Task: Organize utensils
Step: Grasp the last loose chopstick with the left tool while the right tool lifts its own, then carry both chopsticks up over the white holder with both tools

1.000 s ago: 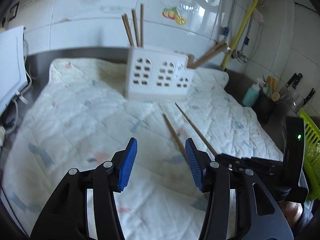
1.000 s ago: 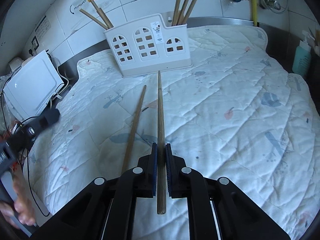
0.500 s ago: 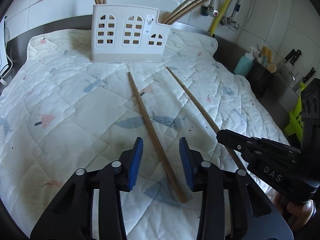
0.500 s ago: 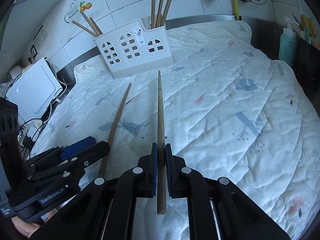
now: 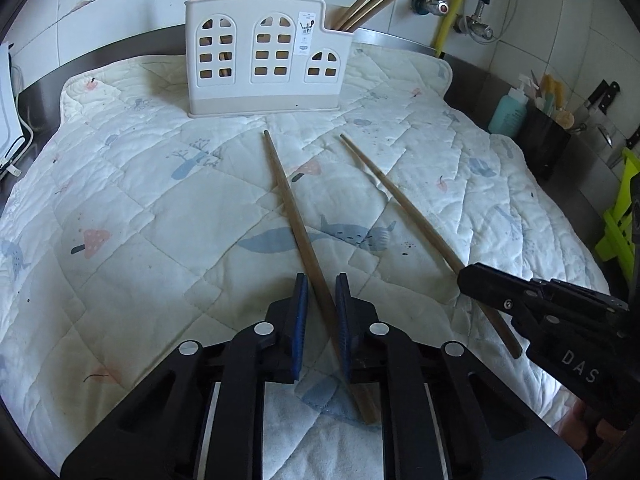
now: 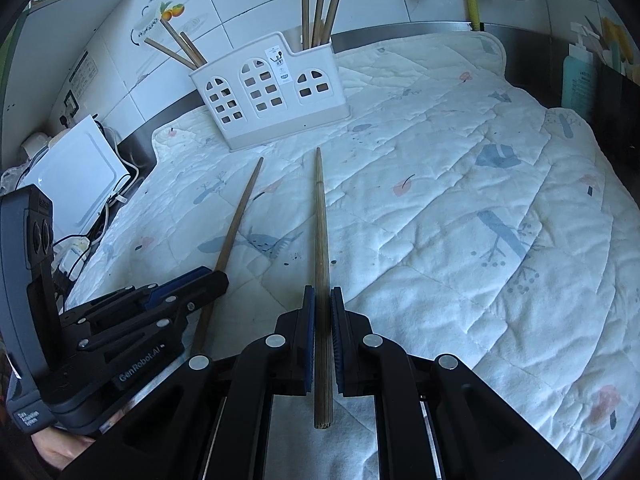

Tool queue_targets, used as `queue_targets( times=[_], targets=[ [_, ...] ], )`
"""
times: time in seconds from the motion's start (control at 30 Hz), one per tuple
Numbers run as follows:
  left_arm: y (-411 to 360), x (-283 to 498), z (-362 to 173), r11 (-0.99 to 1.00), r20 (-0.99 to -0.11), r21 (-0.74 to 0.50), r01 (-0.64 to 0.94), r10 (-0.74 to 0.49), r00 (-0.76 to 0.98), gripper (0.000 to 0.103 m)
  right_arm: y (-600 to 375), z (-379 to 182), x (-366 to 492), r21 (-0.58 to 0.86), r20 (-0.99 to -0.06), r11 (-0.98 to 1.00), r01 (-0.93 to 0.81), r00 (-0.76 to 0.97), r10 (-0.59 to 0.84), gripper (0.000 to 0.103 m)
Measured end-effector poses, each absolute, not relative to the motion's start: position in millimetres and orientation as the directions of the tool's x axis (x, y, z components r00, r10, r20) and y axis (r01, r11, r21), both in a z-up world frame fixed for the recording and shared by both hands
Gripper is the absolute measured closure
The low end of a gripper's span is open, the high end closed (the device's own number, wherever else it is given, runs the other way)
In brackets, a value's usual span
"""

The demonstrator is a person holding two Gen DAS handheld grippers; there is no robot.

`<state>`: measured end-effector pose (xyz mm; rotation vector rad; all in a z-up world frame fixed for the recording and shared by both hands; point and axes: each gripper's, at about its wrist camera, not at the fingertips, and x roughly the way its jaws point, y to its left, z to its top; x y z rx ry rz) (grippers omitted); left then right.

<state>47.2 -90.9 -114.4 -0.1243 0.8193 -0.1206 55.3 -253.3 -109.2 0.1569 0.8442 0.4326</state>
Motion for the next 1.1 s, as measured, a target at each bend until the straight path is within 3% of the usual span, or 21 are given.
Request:
queue_targets(
  times=[0.23, 0.6, 0.8, 0.87, 1.1],
  targets=[
    [-89, 48, -115, 0.980, -0.732, -0.192, 0.044, -0.173, 0.659, 0.089, -253, -113, 55, 0.296, -0.695, 0.903, -0.310, 0.579, 0.427, 0.095],
    [-98, 40, -118, 0.989, -0.722, -0.145, 0.040, -0.133, 0.679, 0.088, -250, -114, 49, 0.250, -0.696, 0.911, -0.329, 0.593, 0.405, 0.095],
    [-95, 39, -117, 0.988, -0.714, -0.144, 0.059, -0.145, 0.685, 0.092, -249, -113, 46, 0.224, -0.693, 0.914, -0.337, 0.605, 0.393, 0.096],
    [-89, 39, -115, 0.985, -0.715, -0.157, 0.064, -0.159, 0.681, 0.098, -250, -110, 45, 0.219, -0.690, 0.915, -0.339, 0.609, 0.391, 0.096],
    [-63, 34, -91, 0.978, -0.667, -0.190, 0.086, -0.193, 0.719, 0.098, -260, -72, 39, 0.195, -0.625, 0.915, -0.353, 0.674, 0.394, 0.096]
  ],
)
